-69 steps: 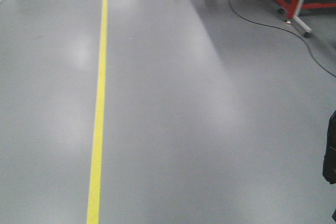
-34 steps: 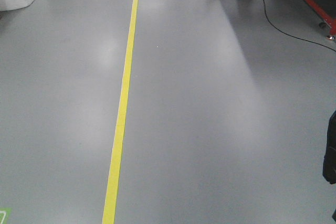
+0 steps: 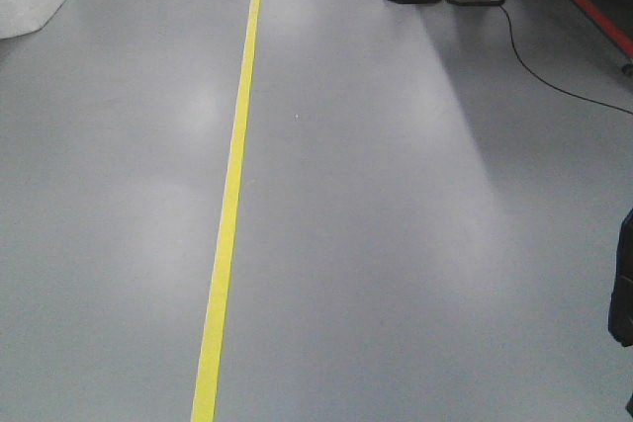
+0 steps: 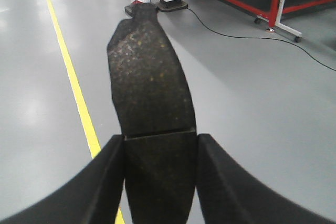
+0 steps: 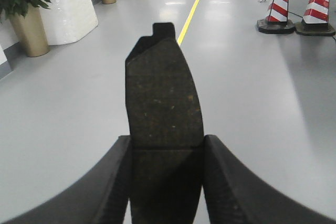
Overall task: Move and align brake pads A on conveyor
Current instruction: 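Drive along the yellow floor line past the striped cones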
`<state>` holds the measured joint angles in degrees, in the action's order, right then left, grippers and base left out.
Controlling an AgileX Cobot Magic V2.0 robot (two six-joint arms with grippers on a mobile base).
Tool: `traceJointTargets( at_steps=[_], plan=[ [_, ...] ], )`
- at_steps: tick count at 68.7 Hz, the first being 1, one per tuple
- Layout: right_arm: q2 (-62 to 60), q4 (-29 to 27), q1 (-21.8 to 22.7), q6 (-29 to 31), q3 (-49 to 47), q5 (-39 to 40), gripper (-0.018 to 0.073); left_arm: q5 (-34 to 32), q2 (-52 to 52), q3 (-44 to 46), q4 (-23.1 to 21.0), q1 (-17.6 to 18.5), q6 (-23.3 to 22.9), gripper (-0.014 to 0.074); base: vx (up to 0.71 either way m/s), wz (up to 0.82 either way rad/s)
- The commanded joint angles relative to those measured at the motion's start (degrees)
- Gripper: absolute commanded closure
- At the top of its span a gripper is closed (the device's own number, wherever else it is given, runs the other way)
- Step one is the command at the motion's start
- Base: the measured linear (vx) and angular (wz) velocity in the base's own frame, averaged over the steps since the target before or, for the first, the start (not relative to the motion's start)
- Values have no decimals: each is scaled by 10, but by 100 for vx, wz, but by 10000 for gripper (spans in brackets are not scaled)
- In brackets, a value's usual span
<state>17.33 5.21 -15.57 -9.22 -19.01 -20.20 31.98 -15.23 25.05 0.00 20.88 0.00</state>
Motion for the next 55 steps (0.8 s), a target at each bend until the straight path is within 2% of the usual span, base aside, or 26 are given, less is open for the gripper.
traceJointTargets(
  at_steps=[1,55],
  plan=[
    [5,7,1,6,-18,56,564,-56,-4,17,-5,3,-6,557,57,-1],
    [5,7,1,6,-18,56,564,-56,-4,17,-5,3,-6,557,62,5]
  ],
)
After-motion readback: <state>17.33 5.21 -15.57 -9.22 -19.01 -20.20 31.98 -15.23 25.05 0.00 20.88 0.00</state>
